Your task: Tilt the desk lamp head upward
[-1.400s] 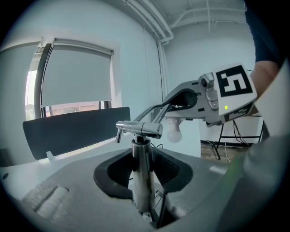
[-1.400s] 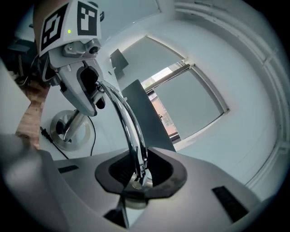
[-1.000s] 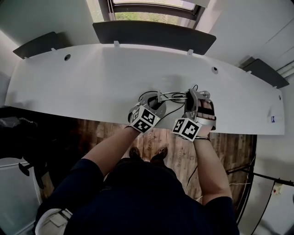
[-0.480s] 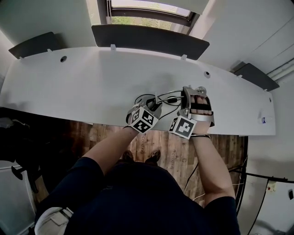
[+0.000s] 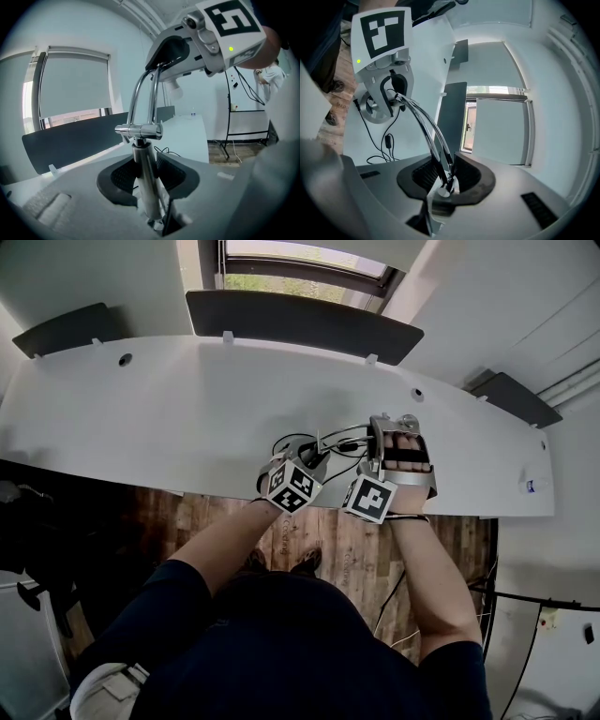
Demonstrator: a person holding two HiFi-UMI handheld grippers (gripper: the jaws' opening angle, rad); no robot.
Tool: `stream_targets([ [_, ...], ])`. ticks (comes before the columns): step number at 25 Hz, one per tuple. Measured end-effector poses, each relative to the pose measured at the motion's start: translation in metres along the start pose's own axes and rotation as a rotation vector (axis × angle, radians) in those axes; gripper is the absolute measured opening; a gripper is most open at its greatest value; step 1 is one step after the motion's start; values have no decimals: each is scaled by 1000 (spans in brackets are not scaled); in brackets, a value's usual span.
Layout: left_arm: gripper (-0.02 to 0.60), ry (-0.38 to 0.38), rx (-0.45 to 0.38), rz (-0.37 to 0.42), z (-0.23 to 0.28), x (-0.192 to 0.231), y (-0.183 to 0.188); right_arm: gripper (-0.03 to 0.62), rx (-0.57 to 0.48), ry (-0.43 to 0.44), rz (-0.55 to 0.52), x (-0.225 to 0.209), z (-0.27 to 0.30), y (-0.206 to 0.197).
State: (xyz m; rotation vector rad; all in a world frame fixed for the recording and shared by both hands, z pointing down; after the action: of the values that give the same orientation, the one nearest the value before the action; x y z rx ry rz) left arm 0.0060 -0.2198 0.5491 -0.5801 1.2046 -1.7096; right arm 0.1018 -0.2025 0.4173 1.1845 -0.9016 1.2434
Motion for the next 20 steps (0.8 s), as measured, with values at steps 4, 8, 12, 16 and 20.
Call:
stream_targets([
  [4, 126, 7, -3, -6, 0, 2, -1, 95, 4, 11, -25, -5, 0, 6],
  [8, 123, 4, -2, -9, 1, 1, 0, 97, 2, 4, -36, -4, 1, 5],
  [12, 124, -13, 14, 0, 1, 2, 1, 107, 3, -8, -32, -3, 1, 4],
  [16, 130, -44, 47, 41, 1, -1, 1, 228, -5, 8, -34, 3, -2, 4],
  [20, 172, -39, 37, 60, -11, 0, 3, 273, -8, -2, -20, 1, -17, 0],
])
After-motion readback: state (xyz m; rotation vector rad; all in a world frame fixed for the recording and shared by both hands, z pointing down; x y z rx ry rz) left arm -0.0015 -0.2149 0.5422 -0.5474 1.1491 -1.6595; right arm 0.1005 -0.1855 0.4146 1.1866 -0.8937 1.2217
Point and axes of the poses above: the fingertips, and each gripper's own axes: z forward along the fingers, x to its left, y out of its top, the point moved 8 cm from there along -z, backward along the fingers, and after that the axes turned 8 degrees about -y, right-handed, at the moved point
